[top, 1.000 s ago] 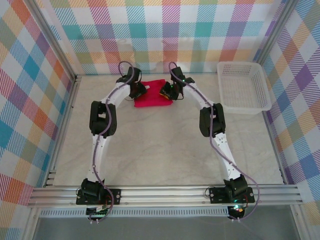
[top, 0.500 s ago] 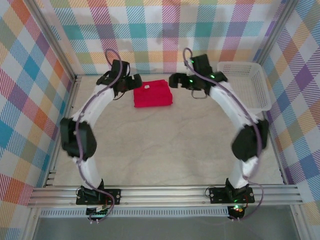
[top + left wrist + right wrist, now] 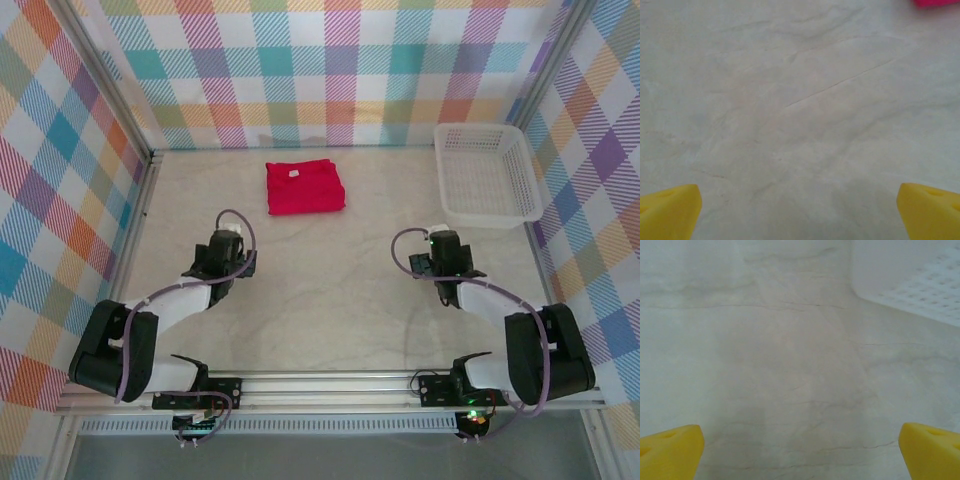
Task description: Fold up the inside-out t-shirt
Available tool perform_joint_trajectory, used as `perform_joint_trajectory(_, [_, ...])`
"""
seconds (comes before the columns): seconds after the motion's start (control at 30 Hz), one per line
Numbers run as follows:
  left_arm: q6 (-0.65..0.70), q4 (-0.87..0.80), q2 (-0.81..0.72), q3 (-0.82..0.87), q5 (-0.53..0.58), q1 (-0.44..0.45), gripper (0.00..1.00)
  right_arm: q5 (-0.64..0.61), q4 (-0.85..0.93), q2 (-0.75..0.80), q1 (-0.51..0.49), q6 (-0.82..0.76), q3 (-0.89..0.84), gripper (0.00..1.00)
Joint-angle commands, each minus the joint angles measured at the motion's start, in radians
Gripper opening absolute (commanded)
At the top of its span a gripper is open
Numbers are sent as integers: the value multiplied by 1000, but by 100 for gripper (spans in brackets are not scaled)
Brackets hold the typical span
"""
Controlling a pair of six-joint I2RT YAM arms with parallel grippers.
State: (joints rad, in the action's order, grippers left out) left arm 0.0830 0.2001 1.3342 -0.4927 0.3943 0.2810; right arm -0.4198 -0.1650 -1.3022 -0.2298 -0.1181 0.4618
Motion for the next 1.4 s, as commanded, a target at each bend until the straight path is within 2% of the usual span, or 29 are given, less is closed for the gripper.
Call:
perform_joint_trajectory(0.0, [-20, 313, -12, 72, -11, -43, 100, -7, -355, -61, 31, -39, -21, 100])
perform_joint_trajectory(0.13, [2, 441, 42, 86, -43, -76, 100, 99, -443, -131, 51, -74, 4, 100])
perform_joint_trajectory(0.23, [-31, 551, 102, 98, -129, -133, 100, 109, -323, -200, 74, -69, 103, 100])
perform_joint_trajectory(0.37, [-37, 757, 239, 137, -149, -151, 100, 199, -262, -212, 89, -83, 133, 100])
perform_joint_trajectory(0.43, [-42, 682, 220, 117, -158, -154, 100, 217, -301, -184, 90, -90, 97, 100])
perform_joint_trajectory(0.53, [-40, 668, 229, 103, -174, -161, 100, 241, -351, -130, 89, -54, 43, 100])
perform_joint_trajectory(0.67, [-42, 653, 228, 96, -180, -162, 100, 390, -498, -124, 90, -34, -12, 100])
perform_joint_trajectory(0.7, [-42, 649, 228, 94, -183, -164, 100, 361, -537, -155, 90, -25, -10, 100])
perform_joint_trajectory(0.73, [-43, 646, 227, 94, -187, -164, 100, 303, -504, -171, 91, 1, 14, 100])
perform_joint_trajectory(0.83, [-42, 644, 229, 92, -191, -167, 100, 315, -518, -172, 119, 43, 5, 100])
perform_joint_trajectory(0.9, [-45, 639, 228, 89, -200, -170, 100, 358, -604, -168, 149, 73, -48, 100])
perform_joint_trajectory(1.0, [-47, 630, 229, 84, -217, -177, 100, 423, -827, -249, 180, 74, -117, 100])
perform_joint_trajectory(1.03, [-48, 623, 229, 82, -224, -181, 100, 435, -766, -221, 180, 68, -111, 100])
perform_joint_trajectory(1.1, [-50, 617, 229, 78, -233, -186, 100, 434, -813, -240, 181, 69, -118, 100])
perform_joint_trajectory(1.37, [-52, 610, 230, 74, -254, -195, 100, 411, -726, -230, 182, 85, -84, 100])
